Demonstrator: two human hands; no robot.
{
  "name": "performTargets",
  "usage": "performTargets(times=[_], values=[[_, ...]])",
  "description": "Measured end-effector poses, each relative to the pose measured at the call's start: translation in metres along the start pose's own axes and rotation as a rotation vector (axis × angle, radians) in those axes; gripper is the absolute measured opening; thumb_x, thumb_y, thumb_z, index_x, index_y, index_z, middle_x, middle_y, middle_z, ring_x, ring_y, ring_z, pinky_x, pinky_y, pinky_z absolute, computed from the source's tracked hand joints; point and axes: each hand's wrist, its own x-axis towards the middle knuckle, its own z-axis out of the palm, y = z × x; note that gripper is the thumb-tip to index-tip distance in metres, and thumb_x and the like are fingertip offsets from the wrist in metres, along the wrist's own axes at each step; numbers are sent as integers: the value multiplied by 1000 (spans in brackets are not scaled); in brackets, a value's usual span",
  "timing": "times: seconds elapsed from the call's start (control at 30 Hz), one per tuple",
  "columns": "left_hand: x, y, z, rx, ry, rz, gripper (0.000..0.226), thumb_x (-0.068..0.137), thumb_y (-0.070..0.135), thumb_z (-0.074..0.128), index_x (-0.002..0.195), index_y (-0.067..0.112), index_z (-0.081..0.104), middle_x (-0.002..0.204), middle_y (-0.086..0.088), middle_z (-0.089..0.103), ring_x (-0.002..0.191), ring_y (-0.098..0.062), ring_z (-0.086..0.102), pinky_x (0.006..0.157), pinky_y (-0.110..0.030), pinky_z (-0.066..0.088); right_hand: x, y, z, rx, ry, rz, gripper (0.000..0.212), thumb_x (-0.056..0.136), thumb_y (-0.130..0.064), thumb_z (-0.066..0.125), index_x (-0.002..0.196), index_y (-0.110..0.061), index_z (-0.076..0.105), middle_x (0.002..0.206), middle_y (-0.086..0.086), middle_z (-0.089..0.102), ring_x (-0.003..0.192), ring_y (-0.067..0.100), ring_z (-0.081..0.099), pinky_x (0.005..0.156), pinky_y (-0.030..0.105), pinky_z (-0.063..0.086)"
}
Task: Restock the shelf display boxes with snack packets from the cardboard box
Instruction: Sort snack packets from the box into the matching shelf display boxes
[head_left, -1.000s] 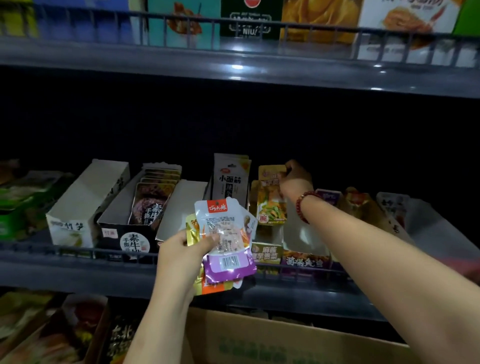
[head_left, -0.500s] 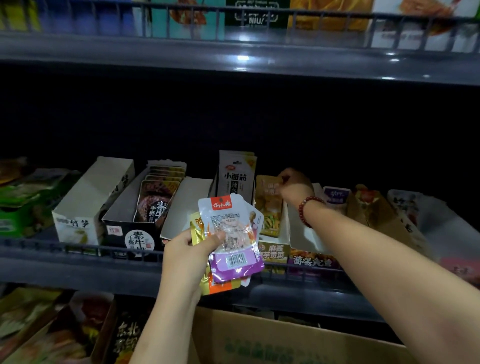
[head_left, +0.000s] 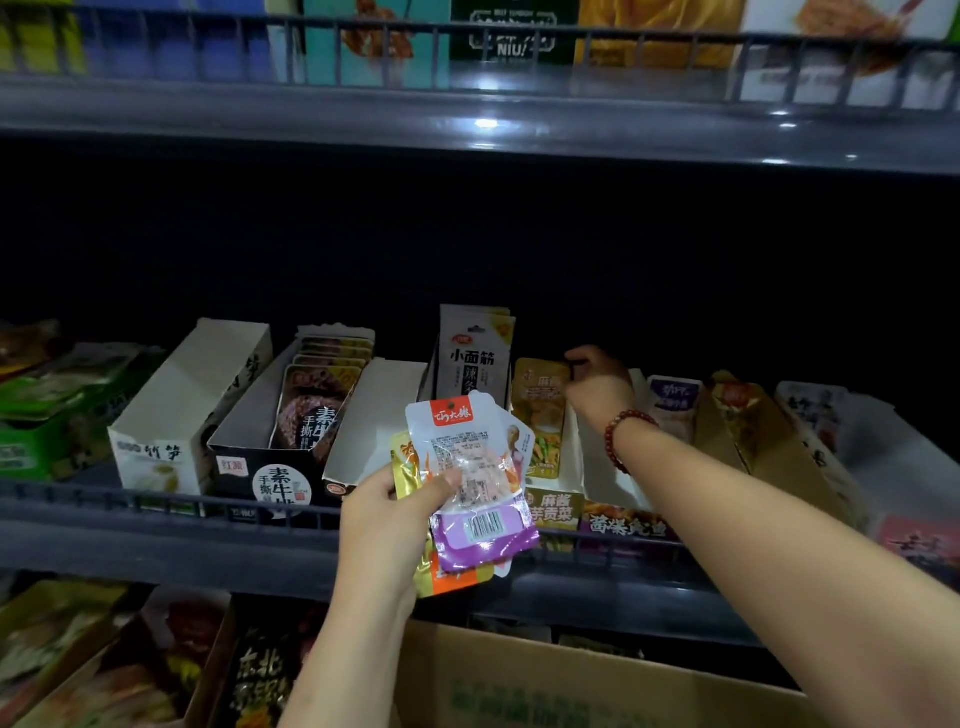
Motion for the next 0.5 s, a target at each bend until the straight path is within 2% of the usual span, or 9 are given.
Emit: performTargets(times=[0.1, 0.2, 0.33, 0.43, 0.5], values=[[-2, 1, 2, -9, -11, 4, 8, 83, 11, 74, 88, 13, 68, 78, -1, 76, 68, -19, 74, 55, -31, 57, -25, -8, -8, 103, 17, -86, 29, 86, -16, 66, 114, -19, 59, 113, 4, 57, 100, 17, 56, 73, 23, 43], [-7, 3, 5, -26, -39, -6, 10, 82, 9, 73, 91, 10, 68, 82, -7, 76, 71, -23, 74, 61, -36, 59, -58, -20, -21, 159, -76, -138, 8, 91, -24, 62, 99, -24, 62, 103, -6, 60, 94, 9, 57, 66, 13, 41], [-14, 9, 11, -58, -88, -32, 9, 84, 8, 71, 92, 11, 68, 84, -7, 76, 73, -24, 74, 60, -36, 61, -100, -33, -44, 342, -281, -55, 23, 96, -37, 49, 98, -22, 66, 89, -13, 66, 83, 3, 59, 72, 18, 44], [-19, 15, 15, -56, -130, -54, 11, 85, 10, 71, 96, 11, 67, 88, -9, 76, 79, -26, 74, 69, -41, 59, -119, -32, -60, 405, -401, -65, 8, 94, -30, 54, 100, -30, 59, 91, -8, 66, 85, 11, 63, 73, 23, 50], [-24, 21, 17, -59, -168, -83, 13, 86, 11, 69, 99, 9, 66, 89, -11, 76, 80, -29, 74, 70, -42, 59, -125, -30, -70, 436, -427, -35, 17, 93, -19, 58, 104, -31, 56, 95, 0, 69, 81, 11, 67, 67, 22, 54]])
